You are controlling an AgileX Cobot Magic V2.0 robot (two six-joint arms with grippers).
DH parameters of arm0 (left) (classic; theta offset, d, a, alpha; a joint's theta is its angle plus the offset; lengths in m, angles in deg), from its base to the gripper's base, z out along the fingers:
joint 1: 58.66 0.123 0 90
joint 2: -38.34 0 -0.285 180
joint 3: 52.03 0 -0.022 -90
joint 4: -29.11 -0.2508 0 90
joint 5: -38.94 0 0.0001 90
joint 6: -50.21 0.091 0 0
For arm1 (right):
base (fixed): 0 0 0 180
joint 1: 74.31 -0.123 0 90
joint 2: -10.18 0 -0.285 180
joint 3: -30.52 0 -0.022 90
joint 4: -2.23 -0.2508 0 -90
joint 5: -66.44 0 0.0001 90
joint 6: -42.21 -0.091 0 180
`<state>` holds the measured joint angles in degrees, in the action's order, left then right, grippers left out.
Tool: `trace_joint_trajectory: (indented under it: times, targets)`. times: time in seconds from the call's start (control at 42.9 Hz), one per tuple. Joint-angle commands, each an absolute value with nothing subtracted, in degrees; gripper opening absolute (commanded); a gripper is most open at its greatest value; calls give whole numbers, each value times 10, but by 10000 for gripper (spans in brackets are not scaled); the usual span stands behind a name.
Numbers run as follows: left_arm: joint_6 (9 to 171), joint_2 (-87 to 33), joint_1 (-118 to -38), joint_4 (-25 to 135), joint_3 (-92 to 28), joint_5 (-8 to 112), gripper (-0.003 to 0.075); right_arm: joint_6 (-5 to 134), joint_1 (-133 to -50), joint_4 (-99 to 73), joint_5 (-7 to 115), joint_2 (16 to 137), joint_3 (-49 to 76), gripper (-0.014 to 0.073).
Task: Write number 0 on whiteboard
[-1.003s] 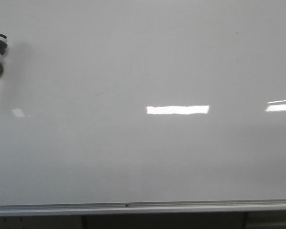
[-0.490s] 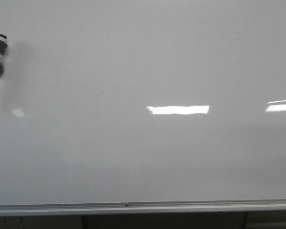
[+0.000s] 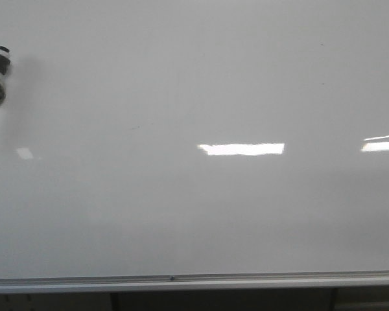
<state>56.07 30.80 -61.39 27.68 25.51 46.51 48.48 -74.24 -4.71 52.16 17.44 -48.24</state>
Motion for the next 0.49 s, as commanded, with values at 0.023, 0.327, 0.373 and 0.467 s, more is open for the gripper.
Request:
trace_joint_trajectory:
  times: [0.023, 0.327, 0.373, 0.467]
  targets:
    - [555, 318, -612, 281, 268, 401, -20, 485, -741, -48, 583, 165, -482, -69]
    - [555, 316, -612, 312, 210, 321, -19, 486, -741, -46, 577, 166, -390, -67]
    - [555, 311, -612, 312, 181, 335, -19, 486, -741, -46, 560, 170, -360, -67]
    - [555, 283, -612, 312, 120, 379, -19, 486, -741, -47, 521, 196, -294, -67]
